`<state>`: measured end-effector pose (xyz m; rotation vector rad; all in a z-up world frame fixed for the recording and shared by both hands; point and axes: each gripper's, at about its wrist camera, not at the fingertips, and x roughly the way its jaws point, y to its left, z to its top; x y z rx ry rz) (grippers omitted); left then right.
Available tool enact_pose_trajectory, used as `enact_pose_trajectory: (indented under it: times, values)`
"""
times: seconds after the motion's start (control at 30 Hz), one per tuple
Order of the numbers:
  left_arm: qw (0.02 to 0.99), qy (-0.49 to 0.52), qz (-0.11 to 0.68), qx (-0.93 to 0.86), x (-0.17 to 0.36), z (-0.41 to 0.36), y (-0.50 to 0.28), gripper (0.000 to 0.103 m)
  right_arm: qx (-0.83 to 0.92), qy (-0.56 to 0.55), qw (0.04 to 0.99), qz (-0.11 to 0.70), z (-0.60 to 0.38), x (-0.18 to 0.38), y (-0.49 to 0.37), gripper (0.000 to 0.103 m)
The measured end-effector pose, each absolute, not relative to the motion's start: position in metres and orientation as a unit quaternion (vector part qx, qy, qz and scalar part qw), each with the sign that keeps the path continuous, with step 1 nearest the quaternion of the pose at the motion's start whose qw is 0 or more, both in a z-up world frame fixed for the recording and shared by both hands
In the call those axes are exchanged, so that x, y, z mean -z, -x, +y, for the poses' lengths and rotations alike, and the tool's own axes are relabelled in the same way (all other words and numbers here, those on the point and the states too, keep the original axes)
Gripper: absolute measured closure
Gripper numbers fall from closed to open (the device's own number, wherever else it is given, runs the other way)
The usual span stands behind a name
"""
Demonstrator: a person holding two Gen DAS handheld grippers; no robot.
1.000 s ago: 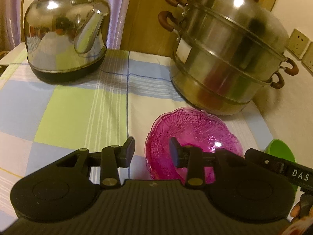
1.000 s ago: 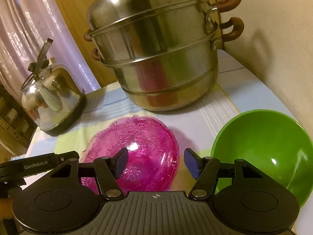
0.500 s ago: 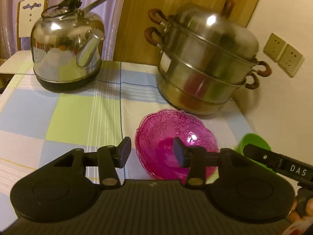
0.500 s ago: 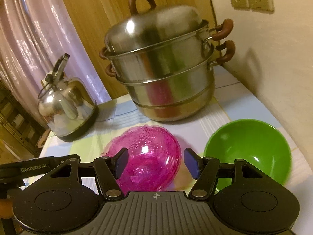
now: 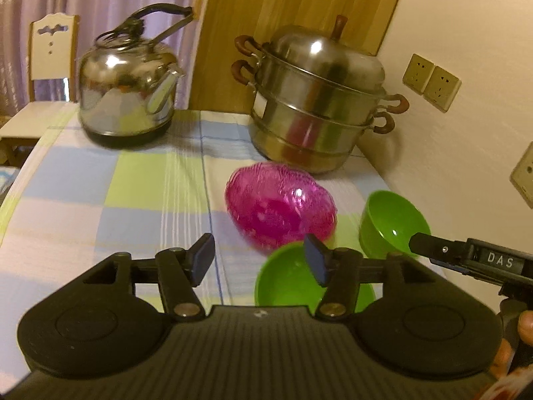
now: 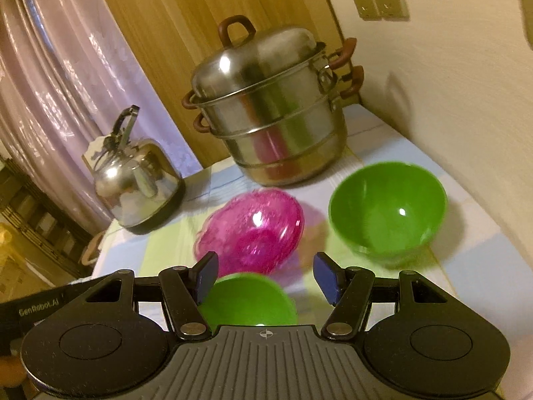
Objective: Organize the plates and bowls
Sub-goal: 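Move both open tools back toward the orange plastic bowl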
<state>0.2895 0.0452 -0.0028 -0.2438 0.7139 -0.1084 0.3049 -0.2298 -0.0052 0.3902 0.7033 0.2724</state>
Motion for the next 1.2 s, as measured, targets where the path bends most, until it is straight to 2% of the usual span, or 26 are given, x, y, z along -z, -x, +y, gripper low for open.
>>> enact_pose_trajectory:
  times: [0.2, 0.57, 1.2]
  values:
    - [0.927, 0.142, 0.346, 0.032, 0.005, 0.053, -0.226, 0.042, -0.138, -0.192, 0.911, 0.337, -0.222, 0.008, -0.251, 0.04]
    - [0.916, 0.157, 0.369, -0.001, 0.027, 0.063, -0.124, 0.037, -0.129, -0.198, 0.896, 0.376, -0.216, 0.034, -0.162, 0.04]
    - [0.9, 0.16, 0.402, -0.052, 0.042, 0.096, -0.067, 0.037, -0.156, -0.143, 0.872, 0.441, -0.166, 0.038, -0.116, 0.04]
